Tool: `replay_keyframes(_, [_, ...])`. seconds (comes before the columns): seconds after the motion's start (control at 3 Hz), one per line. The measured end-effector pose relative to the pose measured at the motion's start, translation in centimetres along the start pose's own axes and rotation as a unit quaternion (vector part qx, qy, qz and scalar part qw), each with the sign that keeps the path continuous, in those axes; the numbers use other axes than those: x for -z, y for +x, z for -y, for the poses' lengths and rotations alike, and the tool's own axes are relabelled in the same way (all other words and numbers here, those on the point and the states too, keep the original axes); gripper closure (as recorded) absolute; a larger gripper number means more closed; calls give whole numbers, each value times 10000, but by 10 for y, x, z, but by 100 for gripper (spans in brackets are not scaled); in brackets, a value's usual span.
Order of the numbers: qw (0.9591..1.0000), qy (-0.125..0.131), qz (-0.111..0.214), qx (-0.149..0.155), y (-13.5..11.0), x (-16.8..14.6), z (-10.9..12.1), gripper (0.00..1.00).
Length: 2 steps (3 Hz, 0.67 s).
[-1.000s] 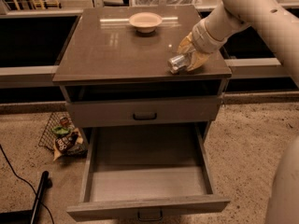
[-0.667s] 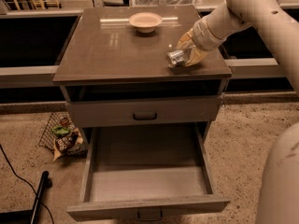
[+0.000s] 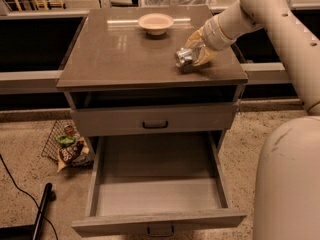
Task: Pick redbull can from middle drawer and place on counter
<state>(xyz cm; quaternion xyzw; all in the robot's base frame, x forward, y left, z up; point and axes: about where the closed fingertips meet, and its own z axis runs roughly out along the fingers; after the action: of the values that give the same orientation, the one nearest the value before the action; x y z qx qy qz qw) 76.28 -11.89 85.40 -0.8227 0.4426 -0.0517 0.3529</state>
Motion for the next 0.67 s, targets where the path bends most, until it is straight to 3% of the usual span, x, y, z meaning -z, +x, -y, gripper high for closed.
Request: replay_keyframes(0.67, [9999,61,109,11,9,-10,12,34])
